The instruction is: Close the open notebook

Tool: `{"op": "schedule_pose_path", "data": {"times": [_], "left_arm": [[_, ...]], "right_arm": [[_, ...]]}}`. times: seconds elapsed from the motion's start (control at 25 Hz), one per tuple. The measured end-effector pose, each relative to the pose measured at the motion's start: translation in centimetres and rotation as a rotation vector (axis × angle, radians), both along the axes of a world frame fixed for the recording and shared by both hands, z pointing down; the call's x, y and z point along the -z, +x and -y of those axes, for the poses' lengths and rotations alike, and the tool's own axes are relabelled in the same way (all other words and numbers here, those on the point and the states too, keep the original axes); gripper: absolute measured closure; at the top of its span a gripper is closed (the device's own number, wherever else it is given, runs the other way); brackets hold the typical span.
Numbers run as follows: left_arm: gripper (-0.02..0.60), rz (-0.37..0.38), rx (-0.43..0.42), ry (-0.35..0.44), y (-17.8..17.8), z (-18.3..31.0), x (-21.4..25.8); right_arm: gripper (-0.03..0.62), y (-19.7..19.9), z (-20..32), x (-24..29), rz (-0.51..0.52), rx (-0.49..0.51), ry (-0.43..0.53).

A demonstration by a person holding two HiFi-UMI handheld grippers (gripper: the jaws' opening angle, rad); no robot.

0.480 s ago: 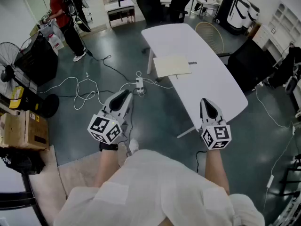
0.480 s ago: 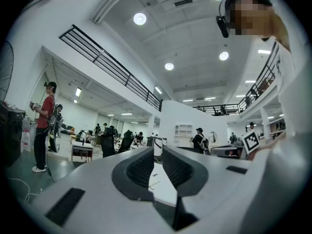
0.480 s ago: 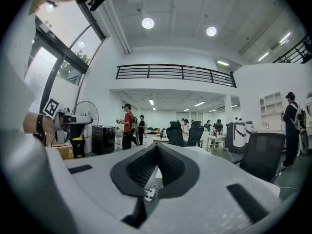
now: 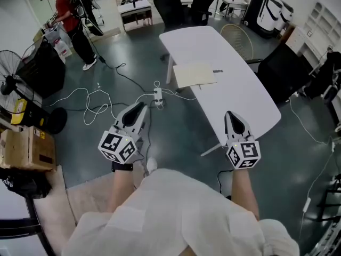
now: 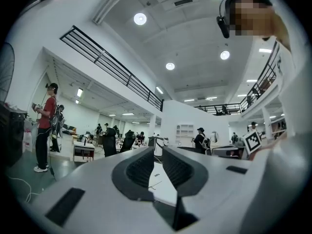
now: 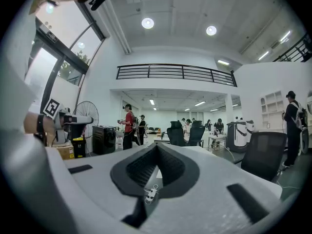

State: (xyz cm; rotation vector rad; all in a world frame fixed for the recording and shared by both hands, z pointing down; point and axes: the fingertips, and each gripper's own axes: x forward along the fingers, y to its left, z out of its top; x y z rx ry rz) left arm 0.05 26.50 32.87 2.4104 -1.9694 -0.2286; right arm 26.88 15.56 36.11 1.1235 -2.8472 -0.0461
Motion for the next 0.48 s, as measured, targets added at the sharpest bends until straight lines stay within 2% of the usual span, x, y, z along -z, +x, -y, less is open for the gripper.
{"op": "schedule_pose_path", "data": {"times": [0.24, 0.48], "left_arm": [[0.529, -0.017, 0.006, -0.009, -0.2, 0.2, -0.7], [0.529, -0.034, -0.003, -0.018, 0.1, 0.8, -1.6]], "right_arm": [[0.591, 0.0, 0.5, 0.3, 0.069, 0.019, -0.017], [0.589, 0.4, 1.4, -0.2, 0.081, 0.003, -0.024]]}}
